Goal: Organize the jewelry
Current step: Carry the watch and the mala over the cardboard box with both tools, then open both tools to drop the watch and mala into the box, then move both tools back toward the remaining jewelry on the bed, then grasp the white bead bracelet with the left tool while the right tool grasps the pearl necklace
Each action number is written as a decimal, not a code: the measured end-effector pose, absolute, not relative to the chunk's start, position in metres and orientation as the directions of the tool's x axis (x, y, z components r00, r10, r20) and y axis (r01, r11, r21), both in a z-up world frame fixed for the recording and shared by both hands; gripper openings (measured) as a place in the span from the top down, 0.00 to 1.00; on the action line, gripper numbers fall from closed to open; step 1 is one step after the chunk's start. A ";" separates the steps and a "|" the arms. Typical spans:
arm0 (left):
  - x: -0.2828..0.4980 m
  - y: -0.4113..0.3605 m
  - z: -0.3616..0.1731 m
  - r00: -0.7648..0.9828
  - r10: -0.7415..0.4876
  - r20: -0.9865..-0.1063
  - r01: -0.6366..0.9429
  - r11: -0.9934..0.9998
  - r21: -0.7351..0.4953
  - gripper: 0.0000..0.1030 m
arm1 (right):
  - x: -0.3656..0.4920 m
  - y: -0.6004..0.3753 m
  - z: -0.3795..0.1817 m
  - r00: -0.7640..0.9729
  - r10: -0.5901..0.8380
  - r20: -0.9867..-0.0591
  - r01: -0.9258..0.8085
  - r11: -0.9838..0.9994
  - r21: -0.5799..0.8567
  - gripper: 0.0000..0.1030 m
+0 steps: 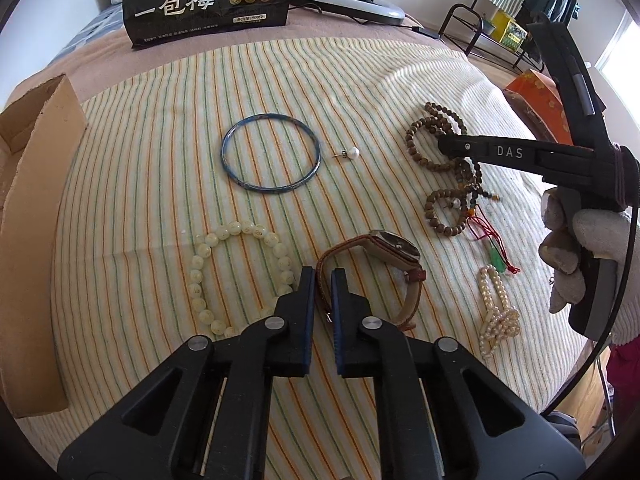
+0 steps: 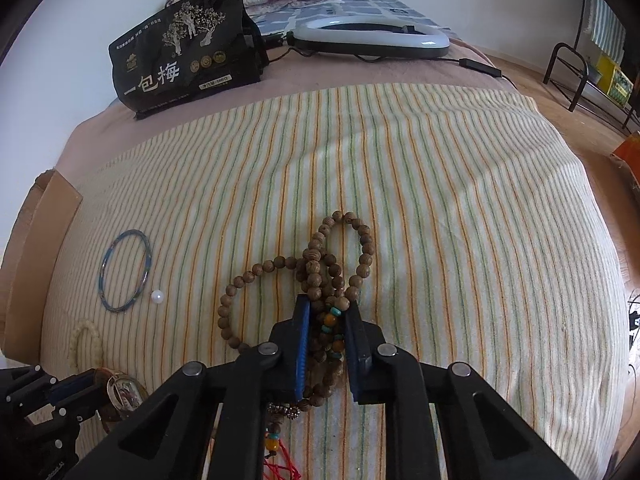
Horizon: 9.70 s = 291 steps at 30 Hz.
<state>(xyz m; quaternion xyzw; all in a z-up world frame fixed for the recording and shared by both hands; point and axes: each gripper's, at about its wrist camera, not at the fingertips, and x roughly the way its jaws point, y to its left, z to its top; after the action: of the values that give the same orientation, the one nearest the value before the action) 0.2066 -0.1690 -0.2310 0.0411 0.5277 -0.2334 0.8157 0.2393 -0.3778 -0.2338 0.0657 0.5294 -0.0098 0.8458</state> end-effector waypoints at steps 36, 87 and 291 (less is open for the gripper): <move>0.163 -0.089 -0.140 0.532 -0.343 -0.774 0.336 0.925 -0.178 0.96 | 0.172 -0.340 -0.104 0.644 0.156 -0.749 -0.029 0.983 0.180 0.90; 0.190 0.137 -0.128 0.649 -0.169 -0.742 0.023 0.979 -0.203 0.97 | 0.239 -0.068 -0.068 0.559 0.462 -0.688 -0.411 0.876 0.255 0.90; 0.165 -0.076 -0.137 0.573 -0.340 -0.746 0.326 0.929 -0.172 0.95 | 0.068 -0.325 -0.127 0.607 0.208 -0.767 -0.162 0.977 0.137 0.95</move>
<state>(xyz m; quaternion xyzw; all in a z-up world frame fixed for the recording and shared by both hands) 0.1653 -0.0756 -0.1370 -0.0078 0.4223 -0.1877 0.8868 0.0677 -0.3250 -0.1274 0.0266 0.4313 0.1033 0.8959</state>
